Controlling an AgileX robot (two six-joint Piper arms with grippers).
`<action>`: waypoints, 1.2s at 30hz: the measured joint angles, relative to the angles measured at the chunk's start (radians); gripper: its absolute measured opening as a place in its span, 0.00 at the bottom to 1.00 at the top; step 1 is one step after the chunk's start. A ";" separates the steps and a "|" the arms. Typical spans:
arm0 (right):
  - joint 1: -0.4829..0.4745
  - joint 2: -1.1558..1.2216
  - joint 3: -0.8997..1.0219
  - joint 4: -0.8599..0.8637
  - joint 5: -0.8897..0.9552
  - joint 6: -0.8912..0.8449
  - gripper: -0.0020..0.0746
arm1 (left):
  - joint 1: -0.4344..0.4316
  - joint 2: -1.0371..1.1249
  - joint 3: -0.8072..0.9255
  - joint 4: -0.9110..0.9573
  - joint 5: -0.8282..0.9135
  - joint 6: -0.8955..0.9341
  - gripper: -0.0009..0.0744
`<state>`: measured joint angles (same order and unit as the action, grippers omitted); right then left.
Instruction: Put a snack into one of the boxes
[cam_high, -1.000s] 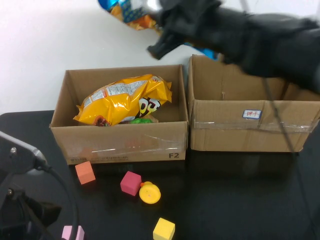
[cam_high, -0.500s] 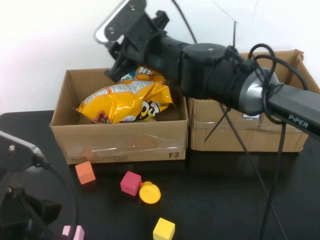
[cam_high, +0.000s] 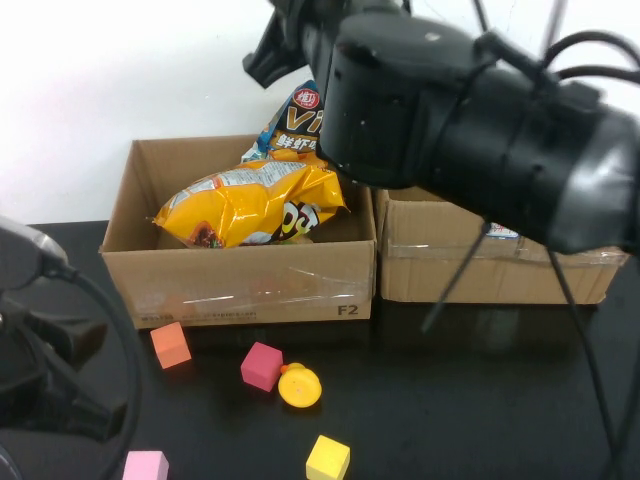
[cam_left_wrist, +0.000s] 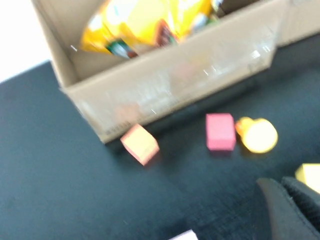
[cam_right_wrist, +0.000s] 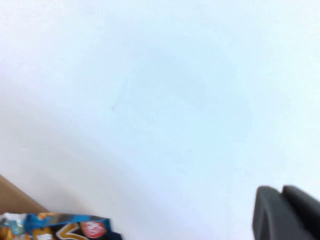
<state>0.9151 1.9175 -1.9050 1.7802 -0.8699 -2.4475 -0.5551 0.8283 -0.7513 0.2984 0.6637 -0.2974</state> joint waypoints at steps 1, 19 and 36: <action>0.015 -0.020 0.003 0.000 -0.025 -0.020 0.05 | 0.000 0.000 0.000 0.017 -0.006 -0.014 0.01; 0.060 -0.741 0.812 0.000 0.105 0.343 0.03 | 0.000 -0.084 0.020 0.178 -0.144 -0.174 0.01; 0.060 -1.077 1.407 -0.006 0.638 0.711 0.03 | 0.000 -0.110 0.210 0.389 -0.263 -0.380 0.01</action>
<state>0.9753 0.8407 -0.4984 1.7745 -0.2318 -1.7367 -0.5551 0.7183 -0.5409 0.6870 0.4011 -0.6776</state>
